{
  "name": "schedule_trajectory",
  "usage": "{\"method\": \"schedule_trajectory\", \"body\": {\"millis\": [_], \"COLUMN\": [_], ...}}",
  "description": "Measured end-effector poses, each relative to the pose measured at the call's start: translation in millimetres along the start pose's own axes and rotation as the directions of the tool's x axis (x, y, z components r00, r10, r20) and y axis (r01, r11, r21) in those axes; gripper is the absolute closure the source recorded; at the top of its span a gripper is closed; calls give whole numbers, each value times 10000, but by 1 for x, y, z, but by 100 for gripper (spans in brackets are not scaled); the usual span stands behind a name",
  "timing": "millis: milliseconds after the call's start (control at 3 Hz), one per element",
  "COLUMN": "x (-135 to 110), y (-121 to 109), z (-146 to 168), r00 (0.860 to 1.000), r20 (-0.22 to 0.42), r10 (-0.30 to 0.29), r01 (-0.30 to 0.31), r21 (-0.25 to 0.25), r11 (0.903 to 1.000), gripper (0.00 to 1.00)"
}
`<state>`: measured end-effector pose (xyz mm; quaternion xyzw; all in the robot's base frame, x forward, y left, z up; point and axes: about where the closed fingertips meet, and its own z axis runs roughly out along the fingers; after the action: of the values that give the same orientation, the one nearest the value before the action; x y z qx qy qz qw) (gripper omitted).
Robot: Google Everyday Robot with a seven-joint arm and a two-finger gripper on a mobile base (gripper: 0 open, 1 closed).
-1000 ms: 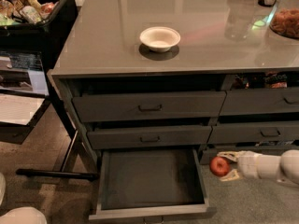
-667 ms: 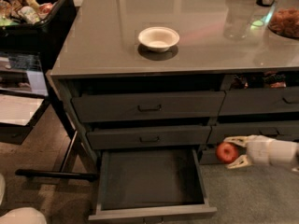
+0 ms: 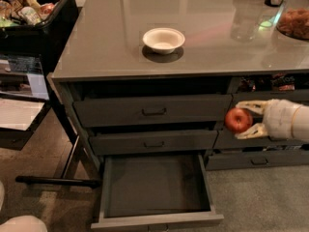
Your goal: Pick apple from bottom drawer and place on counter
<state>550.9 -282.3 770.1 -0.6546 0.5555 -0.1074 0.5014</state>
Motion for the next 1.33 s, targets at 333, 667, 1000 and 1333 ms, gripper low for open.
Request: {"method": "schedule_trajectory", "body": {"millis": [333, 667, 1000, 1333], "x": [-40, -64, -65, -91], "y": [-52, -83, -84, -118], "z": [-8, -12, -12, -6], "r00": [9997, 9992, 9992, 9985], "r20": [-85, -180, -165, 536], "r10": [-237, -359, -353, 134], "r01": [243, 377, 370, -213], "r21": [699, 1152, 1153, 1513], "r11": [9973, 9926, 9926, 9883], "gripper": [100, 100, 100, 100]}}
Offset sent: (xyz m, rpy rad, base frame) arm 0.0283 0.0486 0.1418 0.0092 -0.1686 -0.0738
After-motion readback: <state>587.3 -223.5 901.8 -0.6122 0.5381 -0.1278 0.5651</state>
